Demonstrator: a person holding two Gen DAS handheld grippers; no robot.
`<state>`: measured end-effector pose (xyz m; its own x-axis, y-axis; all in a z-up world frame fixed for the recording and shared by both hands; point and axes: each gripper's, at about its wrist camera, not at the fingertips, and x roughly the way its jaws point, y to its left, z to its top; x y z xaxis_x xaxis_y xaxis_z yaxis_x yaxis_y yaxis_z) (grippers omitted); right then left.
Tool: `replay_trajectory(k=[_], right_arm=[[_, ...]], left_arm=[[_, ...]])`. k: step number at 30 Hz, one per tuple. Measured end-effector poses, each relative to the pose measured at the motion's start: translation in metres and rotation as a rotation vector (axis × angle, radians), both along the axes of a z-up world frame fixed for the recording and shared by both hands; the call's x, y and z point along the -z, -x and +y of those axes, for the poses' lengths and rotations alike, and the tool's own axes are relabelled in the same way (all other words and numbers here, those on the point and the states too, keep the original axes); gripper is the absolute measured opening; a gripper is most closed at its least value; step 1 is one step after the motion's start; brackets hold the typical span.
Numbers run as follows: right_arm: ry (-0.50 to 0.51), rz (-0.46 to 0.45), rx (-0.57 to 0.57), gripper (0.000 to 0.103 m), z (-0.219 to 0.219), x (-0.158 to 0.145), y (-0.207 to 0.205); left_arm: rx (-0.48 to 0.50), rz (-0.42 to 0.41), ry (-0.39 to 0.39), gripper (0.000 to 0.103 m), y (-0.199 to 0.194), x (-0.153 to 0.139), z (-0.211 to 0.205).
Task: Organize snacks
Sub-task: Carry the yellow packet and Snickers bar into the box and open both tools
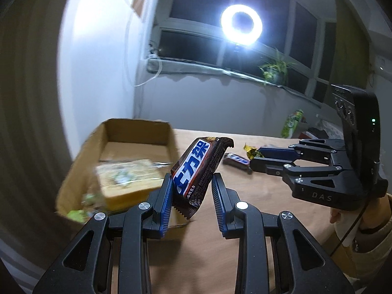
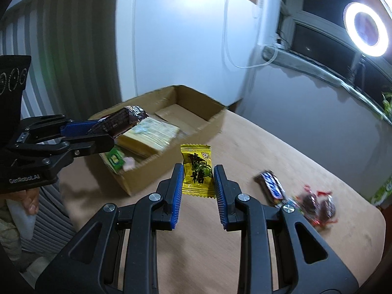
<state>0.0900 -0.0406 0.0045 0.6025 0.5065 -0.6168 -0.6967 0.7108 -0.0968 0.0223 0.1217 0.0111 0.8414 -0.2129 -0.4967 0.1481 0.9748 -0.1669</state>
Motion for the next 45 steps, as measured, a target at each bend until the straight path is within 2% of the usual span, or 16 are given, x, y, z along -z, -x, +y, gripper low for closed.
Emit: replay_trajectory(k=[9,14,26,27,28,29,30,31,32,38,40,41,45], right_arm=[[0.010,-0.017,-0.121,0.026,0.069,-0.002,-0.001],[0.004,-0.007,-0.154,0.026,0.095,0.001,-0.008],[0.006,0.044,-0.166,0.026,0.104,0.019,-0.022],[0.017,0.058,-0.173,0.029,0.106,0.022,-0.022],[0.034,0.069,-0.178,0.044,0.108,0.026,-0.023],[0.045,0.066,-0.179,0.052,0.109,0.030,-0.021],[0.038,0.060,-0.181,0.057,0.107,0.031,-0.019],[0.027,0.062,-0.184,0.057,0.105,0.032,-0.018],[0.018,0.061,-0.183,0.057,0.103,0.032,-0.016],[0.001,0.052,-0.165,0.058,0.094,0.031,-0.011],[-0.010,0.044,-0.156,0.072,0.089,0.029,-0.009],[-0.015,0.038,-0.154,0.075,0.087,0.027,-0.007],[-0.035,0.015,-0.132,0.077,0.079,0.022,-0.005]], left_arm=[[-0.099,0.012,-0.015,0.029,-0.002,0.003,0.049],[-0.118,0.025,-0.028,0.029,-0.009,0.007,0.063],[-0.126,0.080,-0.028,0.030,-0.025,0.028,0.066],[-0.136,0.094,-0.046,0.033,-0.025,0.031,0.065],[-0.146,0.102,-0.060,0.035,-0.027,0.033,0.064],[-0.168,0.105,-0.076,0.039,-0.025,0.034,0.063],[-0.183,0.104,-0.084,0.053,-0.024,0.034,0.062],[-0.196,0.101,-0.090,0.065,-0.022,0.034,0.062],[-0.207,0.091,-0.093,0.068,-0.019,0.033,0.062],[-0.229,0.073,-0.119,0.069,-0.008,0.026,0.059],[-0.232,0.066,-0.120,0.070,-0.007,0.024,0.060],[-0.234,0.063,-0.121,0.071,-0.006,0.022,0.059],[-0.236,0.056,-0.126,0.072,-0.006,0.020,0.056]])
